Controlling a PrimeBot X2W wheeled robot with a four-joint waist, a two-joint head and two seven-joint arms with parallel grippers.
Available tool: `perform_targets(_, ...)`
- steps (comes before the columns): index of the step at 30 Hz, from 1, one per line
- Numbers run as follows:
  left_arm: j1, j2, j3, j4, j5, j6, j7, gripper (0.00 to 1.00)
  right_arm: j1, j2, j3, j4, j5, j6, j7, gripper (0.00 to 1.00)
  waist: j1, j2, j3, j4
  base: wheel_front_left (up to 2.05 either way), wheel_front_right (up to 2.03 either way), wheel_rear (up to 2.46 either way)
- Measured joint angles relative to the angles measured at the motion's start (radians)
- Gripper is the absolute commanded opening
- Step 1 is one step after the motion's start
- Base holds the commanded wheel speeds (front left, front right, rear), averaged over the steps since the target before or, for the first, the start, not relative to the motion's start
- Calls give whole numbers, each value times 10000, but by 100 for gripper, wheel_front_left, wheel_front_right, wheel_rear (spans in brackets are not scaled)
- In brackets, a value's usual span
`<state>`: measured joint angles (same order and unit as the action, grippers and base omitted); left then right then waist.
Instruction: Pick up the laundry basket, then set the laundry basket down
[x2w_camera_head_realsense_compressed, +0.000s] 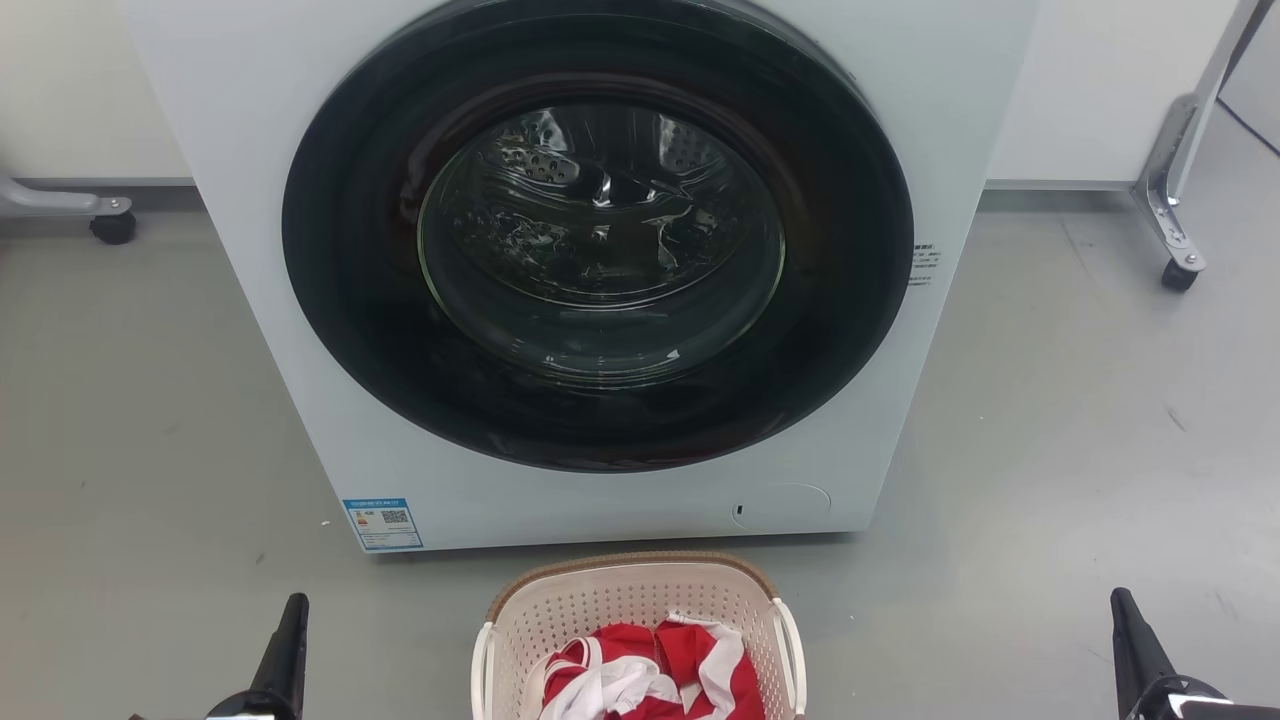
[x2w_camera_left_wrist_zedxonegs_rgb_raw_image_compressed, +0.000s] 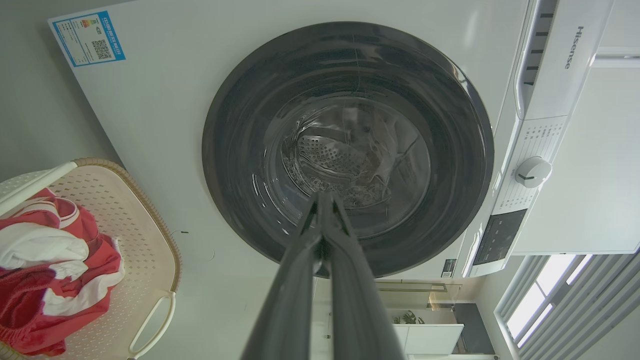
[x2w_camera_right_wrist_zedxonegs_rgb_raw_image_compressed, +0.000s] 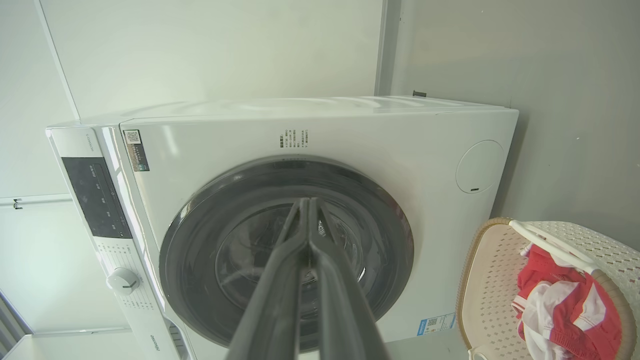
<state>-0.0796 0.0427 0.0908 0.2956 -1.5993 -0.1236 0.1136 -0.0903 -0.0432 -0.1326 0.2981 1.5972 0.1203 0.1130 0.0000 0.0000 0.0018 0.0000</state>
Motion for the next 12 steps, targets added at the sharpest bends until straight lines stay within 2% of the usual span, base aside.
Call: perform_targets(12,0,-2,0,0,0,0,0,0,0,2,0,0,0,2,0,0,0,0,1,0,0,0,0)
